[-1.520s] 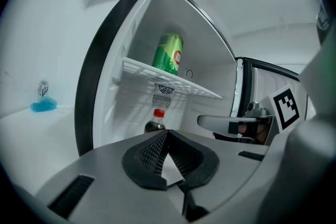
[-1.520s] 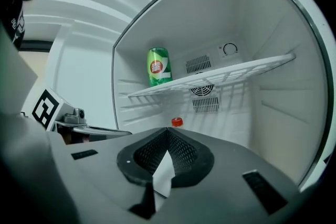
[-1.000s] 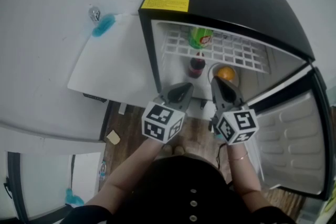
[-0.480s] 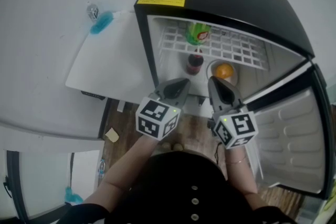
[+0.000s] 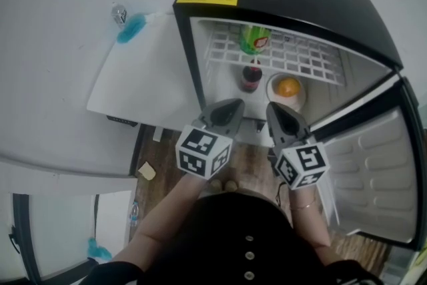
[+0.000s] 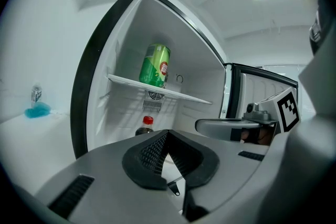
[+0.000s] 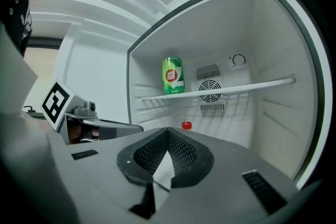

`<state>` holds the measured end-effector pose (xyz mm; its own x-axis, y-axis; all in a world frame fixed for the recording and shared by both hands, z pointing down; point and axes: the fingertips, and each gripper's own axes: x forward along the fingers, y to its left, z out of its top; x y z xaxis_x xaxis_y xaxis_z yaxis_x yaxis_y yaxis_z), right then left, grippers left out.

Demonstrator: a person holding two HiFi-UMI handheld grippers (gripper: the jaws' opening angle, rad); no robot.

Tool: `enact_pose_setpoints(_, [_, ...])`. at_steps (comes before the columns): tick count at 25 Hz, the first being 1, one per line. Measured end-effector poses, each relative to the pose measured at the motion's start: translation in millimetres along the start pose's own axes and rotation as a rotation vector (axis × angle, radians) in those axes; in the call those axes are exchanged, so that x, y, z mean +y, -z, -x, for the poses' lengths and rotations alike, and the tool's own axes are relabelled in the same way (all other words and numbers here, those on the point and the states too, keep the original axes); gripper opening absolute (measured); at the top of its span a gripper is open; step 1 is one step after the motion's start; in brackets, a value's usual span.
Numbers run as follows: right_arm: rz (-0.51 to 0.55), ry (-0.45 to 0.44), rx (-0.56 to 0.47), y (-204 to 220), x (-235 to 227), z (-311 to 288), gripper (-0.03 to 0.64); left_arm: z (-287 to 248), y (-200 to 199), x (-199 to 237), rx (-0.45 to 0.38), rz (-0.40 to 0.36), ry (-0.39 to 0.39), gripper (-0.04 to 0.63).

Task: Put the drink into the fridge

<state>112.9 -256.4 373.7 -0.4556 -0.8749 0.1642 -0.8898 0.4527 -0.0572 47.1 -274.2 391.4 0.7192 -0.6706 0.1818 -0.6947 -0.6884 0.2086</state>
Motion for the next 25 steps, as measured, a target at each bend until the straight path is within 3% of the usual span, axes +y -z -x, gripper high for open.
enact_pose_setpoints(8, [-0.032,-0.028,-0.01,1.1,6.1,1.6,0.008,0.8,9.8,0.5,0.028,0.009,-0.01,0.006])
enact_pose_setpoints(25, [0.009,-0.024,0.02,6.5,3.8,2.1,0.008,-4.3,8.9,-3.1,0.024,0.023,-0.006,0.006])
